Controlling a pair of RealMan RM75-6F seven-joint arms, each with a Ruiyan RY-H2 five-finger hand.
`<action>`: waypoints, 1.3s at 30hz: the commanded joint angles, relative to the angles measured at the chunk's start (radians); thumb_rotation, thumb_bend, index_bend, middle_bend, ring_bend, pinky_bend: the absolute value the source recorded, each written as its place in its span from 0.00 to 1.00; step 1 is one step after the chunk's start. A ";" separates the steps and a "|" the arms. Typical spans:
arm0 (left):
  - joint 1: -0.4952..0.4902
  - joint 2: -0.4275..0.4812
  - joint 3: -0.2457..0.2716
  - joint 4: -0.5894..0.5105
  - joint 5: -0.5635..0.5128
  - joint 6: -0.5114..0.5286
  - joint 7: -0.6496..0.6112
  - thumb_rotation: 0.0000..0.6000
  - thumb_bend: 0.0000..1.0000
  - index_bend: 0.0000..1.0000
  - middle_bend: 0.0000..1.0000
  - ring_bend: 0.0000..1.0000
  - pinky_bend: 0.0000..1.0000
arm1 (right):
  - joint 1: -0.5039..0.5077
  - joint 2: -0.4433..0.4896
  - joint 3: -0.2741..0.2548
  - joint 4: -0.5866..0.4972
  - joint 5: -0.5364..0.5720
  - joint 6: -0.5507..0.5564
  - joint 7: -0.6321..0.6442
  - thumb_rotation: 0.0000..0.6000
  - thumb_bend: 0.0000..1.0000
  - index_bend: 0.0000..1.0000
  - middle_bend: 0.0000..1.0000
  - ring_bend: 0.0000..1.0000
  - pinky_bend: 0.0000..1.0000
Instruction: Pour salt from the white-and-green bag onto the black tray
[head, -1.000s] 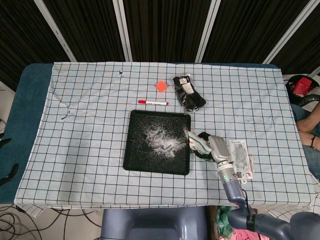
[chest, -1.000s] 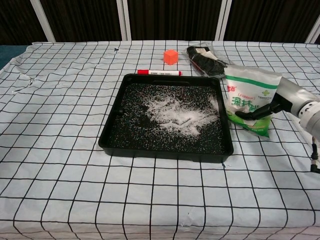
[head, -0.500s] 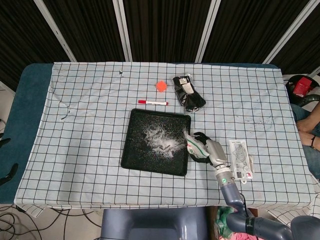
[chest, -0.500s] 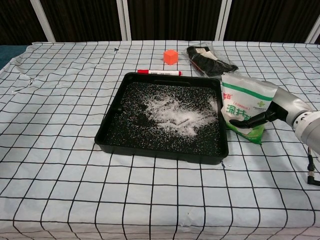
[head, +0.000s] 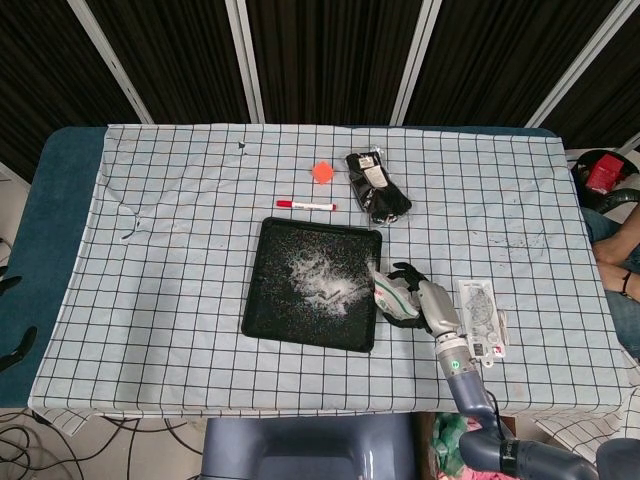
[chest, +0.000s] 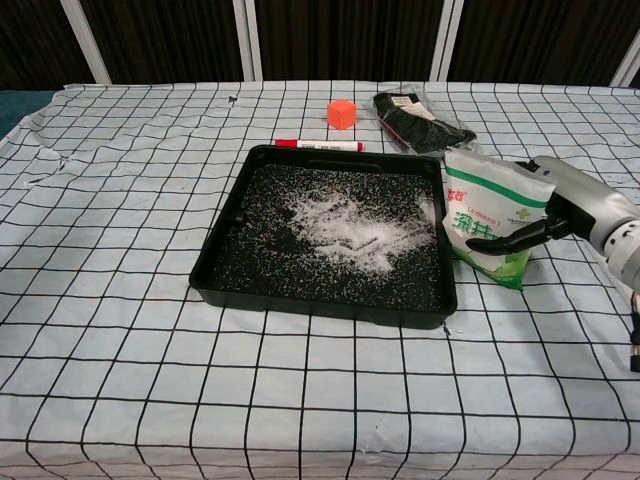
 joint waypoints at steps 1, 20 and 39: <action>0.000 0.000 -0.001 0.000 0.000 0.001 0.000 1.00 0.32 0.20 0.11 0.03 0.09 | -0.018 0.024 -0.005 -0.028 -0.010 0.014 0.002 1.00 0.14 0.31 0.14 0.20 0.33; 0.003 0.000 -0.004 -0.004 -0.010 0.000 0.013 1.00 0.32 0.20 0.11 0.03 0.09 | -0.147 0.321 -0.130 -0.194 -0.161 0.129 -0.098 1.00 0.16 0.29 0.15 0.21 0.33; -0.017 0.012 -0.010 -0.057 -0.067 -0.075 0.088 1.00 0.32 0.20 0.11 0.03 0.09 | -0.261 0.616 -0.087 -0.275 -0.145 0.330 -0.417 1.00 0.17 0.29 0.17 0.22 0.33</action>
